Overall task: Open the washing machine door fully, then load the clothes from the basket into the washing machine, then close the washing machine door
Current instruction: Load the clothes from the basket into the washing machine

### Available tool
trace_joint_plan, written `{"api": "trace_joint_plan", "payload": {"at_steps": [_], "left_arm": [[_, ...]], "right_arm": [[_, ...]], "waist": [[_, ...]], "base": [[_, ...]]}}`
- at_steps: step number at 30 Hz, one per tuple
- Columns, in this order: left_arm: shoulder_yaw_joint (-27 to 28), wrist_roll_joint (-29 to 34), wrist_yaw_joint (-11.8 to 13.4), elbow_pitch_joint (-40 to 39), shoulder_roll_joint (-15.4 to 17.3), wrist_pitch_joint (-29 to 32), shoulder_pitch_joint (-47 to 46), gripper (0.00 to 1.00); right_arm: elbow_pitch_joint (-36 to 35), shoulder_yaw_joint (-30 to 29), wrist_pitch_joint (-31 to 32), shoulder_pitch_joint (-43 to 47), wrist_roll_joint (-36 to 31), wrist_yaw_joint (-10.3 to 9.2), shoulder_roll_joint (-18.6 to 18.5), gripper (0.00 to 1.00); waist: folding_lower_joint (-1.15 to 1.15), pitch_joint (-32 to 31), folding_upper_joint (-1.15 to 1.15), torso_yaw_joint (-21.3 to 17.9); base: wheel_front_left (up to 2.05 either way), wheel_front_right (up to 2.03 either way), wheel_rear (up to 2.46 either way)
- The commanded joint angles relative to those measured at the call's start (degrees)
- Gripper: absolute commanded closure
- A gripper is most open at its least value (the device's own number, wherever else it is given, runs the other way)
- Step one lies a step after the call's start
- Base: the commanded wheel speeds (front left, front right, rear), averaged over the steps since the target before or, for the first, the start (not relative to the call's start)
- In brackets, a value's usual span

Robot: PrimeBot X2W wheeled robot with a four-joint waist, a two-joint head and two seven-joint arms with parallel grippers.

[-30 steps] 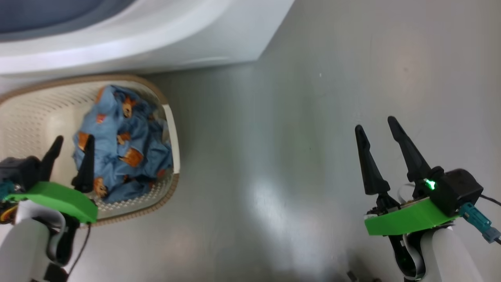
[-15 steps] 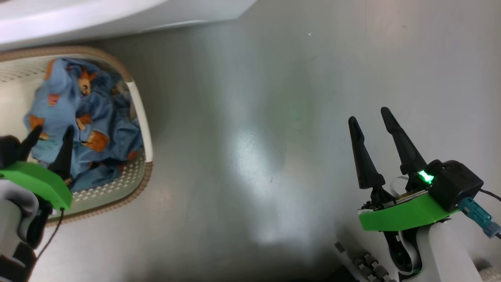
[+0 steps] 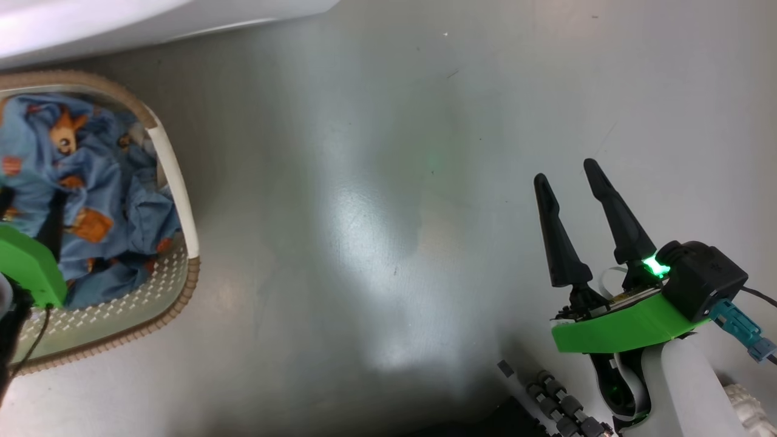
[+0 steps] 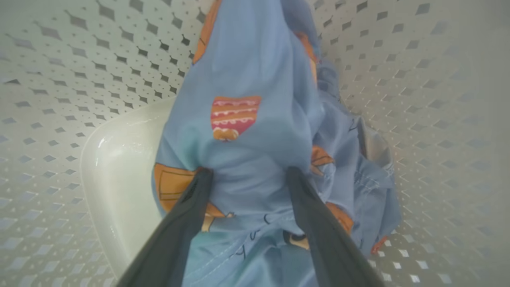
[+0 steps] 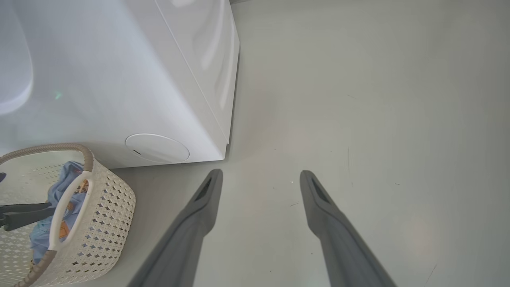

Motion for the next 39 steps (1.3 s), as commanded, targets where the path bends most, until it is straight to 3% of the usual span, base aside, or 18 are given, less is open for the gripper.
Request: {"api": "trace_joint_plan", "payload": {"at_steps": [1,3,17,24,39], "left_arm": [[0.8,0.3,0.0,1.2,2.3,0.6,0.0,0.43],[0.4,0.4,0.1,2.7,1.3,1.4,-0.7,1.00],[0.6,-0.5,0.0,3.0,-2.9,-4.2,2.6,1.00],[6.6,0.1,0.5,-4.7,-4.9,-4.3,9.3,1.00],[16.6,8.2,2.3,-19.2,-9.1,-4.4,22.2,1.00]], "right_arm": [[-1.1,1.3,-0.3,1.7,0.9,0.35,-0.1,0.00],[-1.2,1.1,-0.3,1.8,0.9,0.35,-0.1,0.00],[0.0,-1.2,-0.3,1.5,-0.4,0.35,-0.1,0.00],[1.0,-2.5,-0.3,2.3,-1.5,0.35,-0.1,0.00],[3.2,-3.0,-0.3,4.7,-2.8,0.35,-0.1,0.00]], "waist": [[0.00,-0.1,0.00,-0.1],[0.00,-0.4,0.00,-0.1],[0.00,-8.8,0.00,3.0],[0.00,-15.1,0.00,5.8],[0.00,-25.1,0.00,9.8]], "base": [[0.00,0.00,0.00],[0.00,0.00,0.00],[0.00,0.00,0.00],[0.00,0.00,0.00],[0.00,0.00,0.00]]}}
